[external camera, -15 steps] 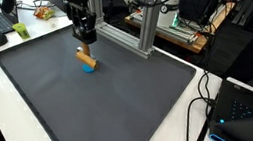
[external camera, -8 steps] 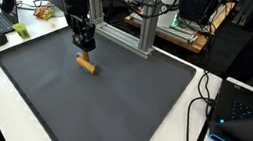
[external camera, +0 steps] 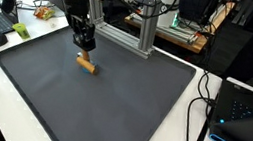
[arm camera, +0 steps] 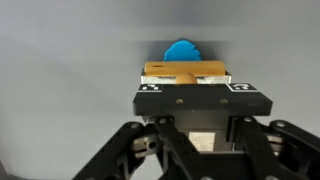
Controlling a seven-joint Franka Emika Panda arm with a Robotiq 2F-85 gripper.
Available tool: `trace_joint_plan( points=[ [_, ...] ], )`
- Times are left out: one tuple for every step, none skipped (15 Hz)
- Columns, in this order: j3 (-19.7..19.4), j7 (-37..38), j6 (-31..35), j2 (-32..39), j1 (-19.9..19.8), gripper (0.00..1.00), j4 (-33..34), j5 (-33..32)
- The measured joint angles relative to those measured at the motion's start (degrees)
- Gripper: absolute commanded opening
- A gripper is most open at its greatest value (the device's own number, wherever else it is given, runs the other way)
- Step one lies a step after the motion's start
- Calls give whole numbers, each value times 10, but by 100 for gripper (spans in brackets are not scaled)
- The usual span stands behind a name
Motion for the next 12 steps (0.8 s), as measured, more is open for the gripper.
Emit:
trace_joint_plan(
  points=[
    [0,0,-2,0,0,23,0,0],
    [0,0,-4,0,0,23,1,0],
    [0,0,-8,0,0,23,2,0],
    [0,0,-12,1,0,23,3,0],
    [0,0,-14,1,0,23,3,0],
    [0,0,-17,1,0,23,4,0],
    [0,0,-19,1,0,23,4,0],
    [0,0,-22,1,0,23,4,0],
    [0,0,-24,1,0,23,5,0],
    [0,0,-26,1,0,23,5,0],
    [0,0,-28,1,0,23,6,0],
    [0,0,-30,1,0,23,6,0]
  ],
)
